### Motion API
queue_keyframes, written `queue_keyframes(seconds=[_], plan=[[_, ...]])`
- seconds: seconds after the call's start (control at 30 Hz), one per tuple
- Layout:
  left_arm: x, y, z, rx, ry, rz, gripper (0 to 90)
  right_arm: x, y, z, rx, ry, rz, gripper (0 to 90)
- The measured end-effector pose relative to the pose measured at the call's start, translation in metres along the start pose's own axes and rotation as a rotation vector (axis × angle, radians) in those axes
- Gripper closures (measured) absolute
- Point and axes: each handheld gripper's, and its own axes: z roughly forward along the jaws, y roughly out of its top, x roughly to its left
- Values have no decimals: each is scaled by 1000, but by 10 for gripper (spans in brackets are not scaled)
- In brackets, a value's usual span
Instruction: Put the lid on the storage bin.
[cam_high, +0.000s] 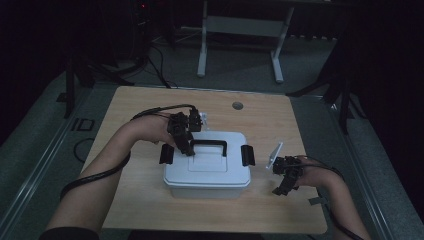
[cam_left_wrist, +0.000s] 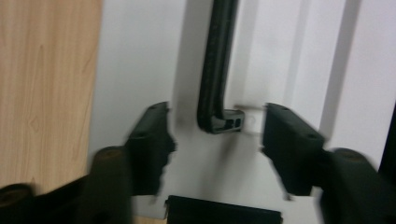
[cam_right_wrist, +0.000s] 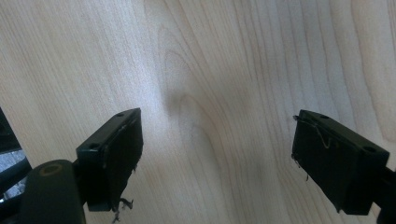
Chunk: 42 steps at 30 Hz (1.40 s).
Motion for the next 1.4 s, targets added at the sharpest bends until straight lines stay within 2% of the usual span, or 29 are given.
queue_keyframes(seconds=[0.07, 0.1, 0.13, 0.2, 0.3, 0.37, 0.67, 0.83, 1.03, 1.13, 1.3, 1.4], plan=[[1, -5, -1, -19, 32, -29, 289, 0, 0, -1, -3, -1, 1, 160], [1, -7, -2, -18, 38, -36, 188, 0, 0, -1, -5, -4, 1, 160], [1, -9, -2, -21, 47, -38, 154, 0, 0, -2, -7, -4, 2, 160], [1, -14, -2, -29, 50, -54, 134, 0, 0, -2, -11, -6, 4, 160], [1, -21, -3, -40, 26, -59, 50, -1, -1, -2, -11, -9, 4, 160], [1, -25, -4, -48, 29, -61, 26, -1, -1, -2, -14, -11, 6, 160], [-1, -48, -11, -108, 62, -89, 20, -1, -1, -5, -26, -21, 12, 160], [-3, -62, -10, -111, 73, -106, 20, -2, -1, -6, -30, -29, 18, 160], [-2, -80, -11, -127, 113, -129, 21, -2, -3, -8, -32, -29, 22, 160], [-2, -91, -12, -147, 113, -153, 20, -2, -4, -8, -29, -34, 25, 160], [-4, -109, -9, -142, 112, -170, 20, -2, -7, -9, -36, -42, 27, 160], [-5, -121, -9, -175, 112, -184, 21, -2, -8, -10, -38, -45, 36, 160]])
